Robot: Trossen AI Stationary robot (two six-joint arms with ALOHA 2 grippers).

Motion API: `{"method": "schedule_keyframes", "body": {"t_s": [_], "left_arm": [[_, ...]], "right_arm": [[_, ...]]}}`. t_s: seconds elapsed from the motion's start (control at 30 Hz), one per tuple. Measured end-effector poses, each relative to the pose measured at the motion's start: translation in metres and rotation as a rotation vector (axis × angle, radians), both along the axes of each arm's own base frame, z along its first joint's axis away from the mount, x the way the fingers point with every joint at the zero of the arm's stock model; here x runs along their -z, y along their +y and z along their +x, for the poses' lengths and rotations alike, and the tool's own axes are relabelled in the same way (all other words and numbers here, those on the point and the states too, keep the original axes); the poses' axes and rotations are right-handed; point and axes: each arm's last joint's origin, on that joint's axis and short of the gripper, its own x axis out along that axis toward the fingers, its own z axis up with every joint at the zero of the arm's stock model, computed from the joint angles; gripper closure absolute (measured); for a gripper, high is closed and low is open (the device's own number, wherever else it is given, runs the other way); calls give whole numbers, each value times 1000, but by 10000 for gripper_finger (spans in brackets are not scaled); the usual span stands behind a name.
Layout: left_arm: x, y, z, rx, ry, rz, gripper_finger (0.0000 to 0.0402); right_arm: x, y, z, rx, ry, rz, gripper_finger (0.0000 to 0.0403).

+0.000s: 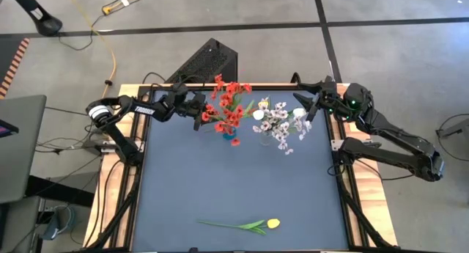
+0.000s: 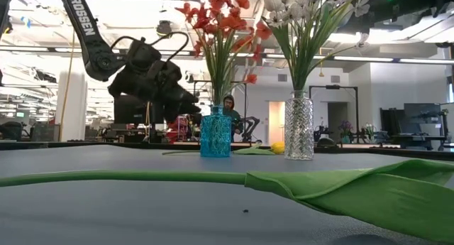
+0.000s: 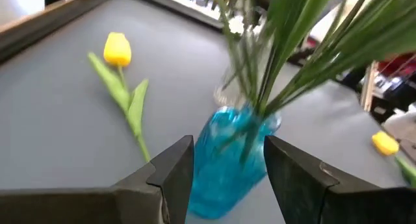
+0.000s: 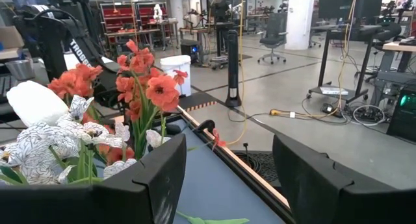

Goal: Sort flowers into vase by color
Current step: Put the top yellow tulip into the blue vase

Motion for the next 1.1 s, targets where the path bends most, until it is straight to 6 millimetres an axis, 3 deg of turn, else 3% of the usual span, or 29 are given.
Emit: {"method": "schedule_keyframes", "body": {"t_s": [0.17, 0.37, 0.6, 0.93, 1.03, 1.1], "left_arm": [[15, -3, -3, -79, 158, 28, 228], [31, -21, 1, -158, 402, 144, 228], [34, -37, 12, -233, 500, 274, 228], [40, -54, 17, -232, 605, 319, 229], [42, -56, 15, -223, 646, 301, 246], [43, -57, 13, -222, 680, 296, 277]], "right_arm": [[0, 0, 0, 0, 2, -3, 149], [0, 0, 0, 0, 9, -21, 149], [-1, 0, 0, 0, 8, -26, 149], [0, 0, 0, -1, 3, -16, 149], [0, 0, 0, -1, -9, 5, 149], [-1, 0, 0, -13, -14, 11, 149]]}}
